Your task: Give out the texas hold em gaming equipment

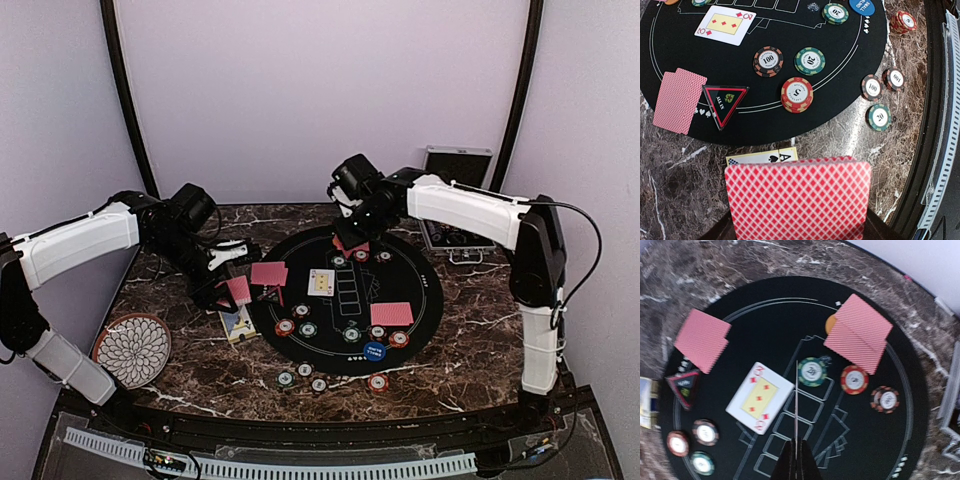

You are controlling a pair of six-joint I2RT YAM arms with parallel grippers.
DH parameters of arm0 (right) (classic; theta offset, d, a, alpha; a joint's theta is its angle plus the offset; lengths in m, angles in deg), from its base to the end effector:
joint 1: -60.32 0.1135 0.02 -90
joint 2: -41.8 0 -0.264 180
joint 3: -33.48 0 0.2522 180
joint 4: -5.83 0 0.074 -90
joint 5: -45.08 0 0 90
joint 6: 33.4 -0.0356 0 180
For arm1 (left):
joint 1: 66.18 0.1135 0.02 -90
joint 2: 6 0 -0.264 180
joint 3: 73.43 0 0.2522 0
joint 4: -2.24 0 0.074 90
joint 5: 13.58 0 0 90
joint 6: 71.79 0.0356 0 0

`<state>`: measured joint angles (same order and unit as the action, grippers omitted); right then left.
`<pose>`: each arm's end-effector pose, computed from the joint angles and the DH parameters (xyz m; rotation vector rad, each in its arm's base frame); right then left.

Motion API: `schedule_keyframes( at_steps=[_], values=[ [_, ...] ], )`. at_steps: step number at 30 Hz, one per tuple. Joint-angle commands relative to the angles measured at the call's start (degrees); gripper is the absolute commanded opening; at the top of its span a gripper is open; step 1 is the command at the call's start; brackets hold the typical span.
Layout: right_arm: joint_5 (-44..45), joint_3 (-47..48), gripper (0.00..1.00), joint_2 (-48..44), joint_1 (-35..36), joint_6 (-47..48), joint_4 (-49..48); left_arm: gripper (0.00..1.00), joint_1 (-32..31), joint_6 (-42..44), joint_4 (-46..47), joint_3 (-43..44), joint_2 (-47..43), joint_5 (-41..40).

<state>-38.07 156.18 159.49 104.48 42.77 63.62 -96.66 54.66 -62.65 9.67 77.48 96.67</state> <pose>0.3330 0.3175 0.2822 -0.6062 2.4296 0.2776 0.2412 -0.1563 0.2766 1.5538 2.1618 -0.4440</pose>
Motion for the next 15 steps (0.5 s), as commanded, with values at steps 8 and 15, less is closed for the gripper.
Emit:
schedule_keyframes(
  at_steps=[8, 15],
  values=[
    [39.3, -15.3, 0.0, 1.2, 10.0, 31.6, -22.5, 0.0, 0.2, 0.5, -1.5, 0.6, -2.0, 0.9],
    [36.9, -21.0, 0.0, 2.9, 12.1, 39.7, -32.1, 0.0, 0.2, 0.5, -1.8, 0.4, -2.8, 1.2]
  ],
)
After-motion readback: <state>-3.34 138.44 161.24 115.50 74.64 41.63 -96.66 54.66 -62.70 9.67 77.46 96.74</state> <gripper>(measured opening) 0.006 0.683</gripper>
